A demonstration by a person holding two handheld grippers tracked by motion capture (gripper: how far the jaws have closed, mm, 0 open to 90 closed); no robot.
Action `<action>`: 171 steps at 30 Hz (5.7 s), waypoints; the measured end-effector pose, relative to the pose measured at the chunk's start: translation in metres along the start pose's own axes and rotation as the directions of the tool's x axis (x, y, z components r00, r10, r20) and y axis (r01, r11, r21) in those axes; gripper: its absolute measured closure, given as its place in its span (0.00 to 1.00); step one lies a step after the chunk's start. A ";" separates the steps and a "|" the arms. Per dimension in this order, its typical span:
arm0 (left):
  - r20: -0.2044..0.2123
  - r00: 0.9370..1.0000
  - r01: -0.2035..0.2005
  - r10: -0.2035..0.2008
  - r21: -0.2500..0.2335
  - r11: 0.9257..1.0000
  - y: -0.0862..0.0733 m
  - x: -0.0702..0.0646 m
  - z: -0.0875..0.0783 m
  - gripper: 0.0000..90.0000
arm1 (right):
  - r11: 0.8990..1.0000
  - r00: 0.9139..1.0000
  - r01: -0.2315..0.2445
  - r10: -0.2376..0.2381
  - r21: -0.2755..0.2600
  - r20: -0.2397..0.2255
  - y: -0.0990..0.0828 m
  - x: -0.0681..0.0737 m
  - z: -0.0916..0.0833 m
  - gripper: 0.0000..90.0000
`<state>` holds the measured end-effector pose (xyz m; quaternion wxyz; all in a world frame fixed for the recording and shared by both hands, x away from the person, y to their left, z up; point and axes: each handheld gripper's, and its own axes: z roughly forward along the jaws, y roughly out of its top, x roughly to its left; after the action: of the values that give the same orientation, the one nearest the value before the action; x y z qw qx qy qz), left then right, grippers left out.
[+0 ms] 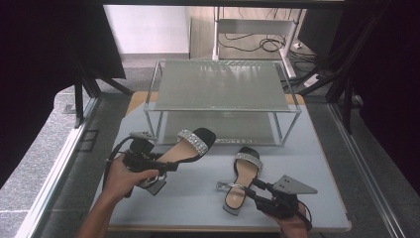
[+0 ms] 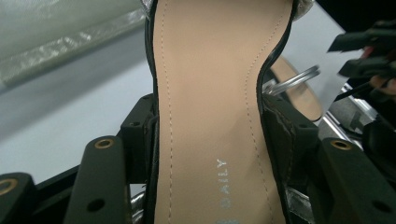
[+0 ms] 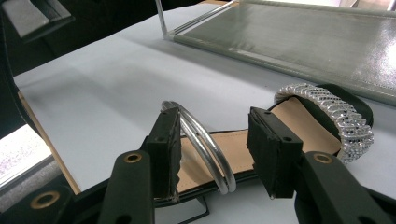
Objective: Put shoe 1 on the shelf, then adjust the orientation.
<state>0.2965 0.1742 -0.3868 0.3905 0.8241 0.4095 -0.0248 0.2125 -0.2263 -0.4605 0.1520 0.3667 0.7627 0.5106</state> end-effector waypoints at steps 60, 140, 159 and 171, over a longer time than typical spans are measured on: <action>-0.062 0.996 0.063 -0.066 -0.045 0.997 0.166 0.007 0.002 0.48 | 1.000 1.000 -0.012 0.011 0.026 0.024 -0.010 0.004 -0.007 0.60; -0.092 0.988 0.104 -0.124 -0.196 0.975 0.193 0.018 -0.013 0.33 | 1.000 0.999 0.000 0.000 0.002 0.032 -0.007 0.008 -0.017 0.58; -0.064 0.998 -0.029 0.018 -0.174 0.984 0.091 0.007 -0.019 0.34 | 0.992 0.989 0.115 -0.109 0.049 -0.103 0.012 0.050 0.019 0.72; -0.015 1.000 -0.014 0.012 -0.166 0.986 0.012 0.009 0.013 0.35 | 0.938 0.957 0.277 -0.249 0.211 -0.146 0.007 0.080 0.064 0.94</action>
<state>0.3142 0.1674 -0.3916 0.4553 0.7914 0.4074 0.0178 0.1995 -0.1248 -0.4711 0.1305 0.2457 0.8663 0.4148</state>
